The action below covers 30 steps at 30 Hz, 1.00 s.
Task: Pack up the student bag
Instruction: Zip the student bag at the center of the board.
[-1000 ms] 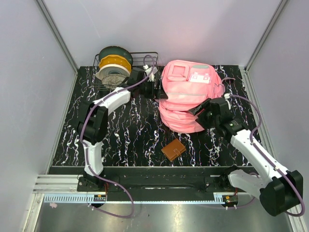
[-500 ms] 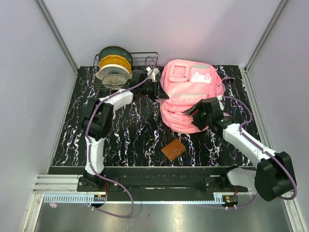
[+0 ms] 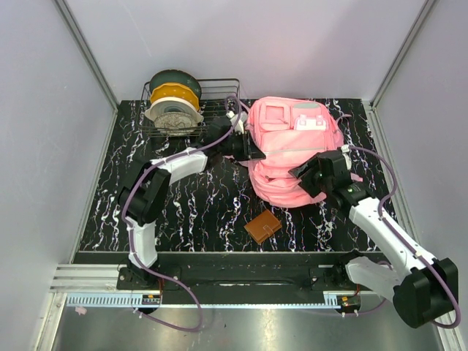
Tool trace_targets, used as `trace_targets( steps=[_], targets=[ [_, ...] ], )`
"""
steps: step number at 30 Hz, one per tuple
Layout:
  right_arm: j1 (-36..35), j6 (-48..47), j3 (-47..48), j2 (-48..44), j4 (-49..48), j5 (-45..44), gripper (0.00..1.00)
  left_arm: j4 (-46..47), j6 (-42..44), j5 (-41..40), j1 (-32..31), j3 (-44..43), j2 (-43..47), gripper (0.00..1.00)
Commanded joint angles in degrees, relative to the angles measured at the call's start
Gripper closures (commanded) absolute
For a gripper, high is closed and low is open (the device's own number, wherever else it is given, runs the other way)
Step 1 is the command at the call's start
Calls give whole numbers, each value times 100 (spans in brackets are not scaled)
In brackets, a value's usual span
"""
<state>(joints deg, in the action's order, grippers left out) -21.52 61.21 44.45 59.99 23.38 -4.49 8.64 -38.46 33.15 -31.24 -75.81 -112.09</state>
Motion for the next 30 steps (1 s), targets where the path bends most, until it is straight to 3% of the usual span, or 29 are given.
trace_targets(
  steps=[1, 7, 11, 13, 18, 21, 24, 30],
  targets=[
    [-204, 769, 91, -110, -667, 1186, 39, 357, -197, -44, -514, 92, 565, 97],
    [-353, 893, -76, -390, -229, 1741, 38, 674, -329, -352, -549, 462, 750, 100],
    [-327, 585, -322, -1172, 1069, 647, 31, 620, -250, -669, -471, 593, 926, 100],
    [-231, 488, -533, -1515, 1108, 476, 36, 735, -329, -809, -435, 725, 1058, 100],
    [33, 120, -104, -711, 870, 256, 35, 1060, -575, -1011, -426, 971, 1294, 100],
    [236, -21, 292, -287, 801, 432, 33, 1175, -751, -1431, -426, 1208, 1523, 100],
    [253, -92, 679, -268, 520, 896, 39, 1420, -1101, -2124, -479, 1602, 1769, 100],
    [-70, 496, 724, -154, 1, 2075, 44, 1632, -1278, -2498, -769, 1535, 1717, 100]
  ],
)
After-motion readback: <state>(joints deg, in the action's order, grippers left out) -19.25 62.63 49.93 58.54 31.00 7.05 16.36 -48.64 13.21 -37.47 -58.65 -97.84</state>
